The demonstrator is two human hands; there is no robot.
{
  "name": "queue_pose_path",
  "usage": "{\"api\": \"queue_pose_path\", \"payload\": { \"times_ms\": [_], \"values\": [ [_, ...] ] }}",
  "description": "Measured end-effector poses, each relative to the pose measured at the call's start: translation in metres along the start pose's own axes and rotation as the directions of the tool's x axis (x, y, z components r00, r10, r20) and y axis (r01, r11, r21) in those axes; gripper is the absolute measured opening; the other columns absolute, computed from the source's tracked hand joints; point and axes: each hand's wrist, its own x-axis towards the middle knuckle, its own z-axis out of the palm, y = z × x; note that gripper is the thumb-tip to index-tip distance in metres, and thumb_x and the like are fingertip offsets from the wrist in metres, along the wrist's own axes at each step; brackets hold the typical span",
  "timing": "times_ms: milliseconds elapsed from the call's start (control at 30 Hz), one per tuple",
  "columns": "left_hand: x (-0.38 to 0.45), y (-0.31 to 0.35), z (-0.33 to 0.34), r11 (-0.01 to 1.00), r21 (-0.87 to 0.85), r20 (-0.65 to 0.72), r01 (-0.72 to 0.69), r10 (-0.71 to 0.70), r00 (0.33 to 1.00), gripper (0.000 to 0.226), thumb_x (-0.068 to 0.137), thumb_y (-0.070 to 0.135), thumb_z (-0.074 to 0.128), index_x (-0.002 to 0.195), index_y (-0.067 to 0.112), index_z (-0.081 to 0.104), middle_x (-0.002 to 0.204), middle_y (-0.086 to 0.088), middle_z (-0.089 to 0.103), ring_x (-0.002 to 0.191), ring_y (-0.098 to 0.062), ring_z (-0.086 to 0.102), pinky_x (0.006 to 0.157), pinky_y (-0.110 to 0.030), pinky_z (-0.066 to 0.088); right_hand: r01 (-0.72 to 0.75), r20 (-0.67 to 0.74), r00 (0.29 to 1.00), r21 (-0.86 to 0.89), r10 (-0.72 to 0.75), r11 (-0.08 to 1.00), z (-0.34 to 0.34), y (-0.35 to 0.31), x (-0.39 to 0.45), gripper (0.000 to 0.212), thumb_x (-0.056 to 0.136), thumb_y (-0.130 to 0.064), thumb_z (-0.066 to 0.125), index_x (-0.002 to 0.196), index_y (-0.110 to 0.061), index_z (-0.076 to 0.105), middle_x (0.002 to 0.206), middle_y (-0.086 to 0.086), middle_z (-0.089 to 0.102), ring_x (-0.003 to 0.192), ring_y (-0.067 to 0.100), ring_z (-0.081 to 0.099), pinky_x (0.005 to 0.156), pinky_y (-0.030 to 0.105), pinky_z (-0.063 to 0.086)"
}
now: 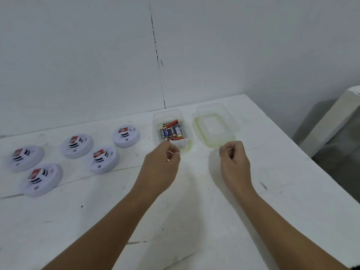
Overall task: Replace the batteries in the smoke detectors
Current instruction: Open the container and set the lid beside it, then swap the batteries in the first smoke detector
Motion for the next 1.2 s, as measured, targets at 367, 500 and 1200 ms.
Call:
{"api": "queue_pose_path", "payload": {
  "times_ms": [367,500,1200],
  "values": [
    [-0.014,-0.109,-0.097,0.961,0.264,-0.244,0.081,-0.015,0.970,0.012,0.098,0.030,0.064,0.089,0.022,0.061,0.085,0.006,0.066,0.075,-0.010,0.060,0.062,-0.026,0.039,0.160,0.544,0.835,-0.109,-0.076,0.981,0.124,-0.033,-0.051,0.008,0.101,-0.024,0.062,0.095,-0.025,0.065,0.085,0.007,0.069,0.072,0.015,0.058,0.062,0.020,0.042],
    [0.010,-0.135,-0.114,0.879,0.476,-0.291,0.033,0.122,0.949,0.028,0.094,0.035,0.067,0.113,0.015,0.061,0.106,-0.009,0.058,0.100,-0.031,0.053,0.081,-0.034,0.037,0.167,0.600,0.797,-0.117,-0.064,0.979,0.164,-0.046,-0.045,0.003,0.100,-0.025,0.063,0.101,-0.026,0.066,0.088,-0.004,0.072,0.079,0.011,0.064,0.061,0.013,0.043],
    [0.039,-0.107,-0.189,0.247,-0.921,0.259,0.300,-0.187,0.948,0.040,0.094,0.032,0.050,0.121,0.006,0.065,0.115,-0.020,0.070,0.109,-0.038,0.060,0.112,-0.054,0.043,0.176,0.618,0.760,0.099,-0.199,0.979,0.208,-0.110,-0.047,0.029,0.099,-0.039,0.068,0.128,-0.036,0.067,0.117,-0.018,0.066,0.097,-0.006,0.065,0.082,0.013,0.048]
  ]
}}
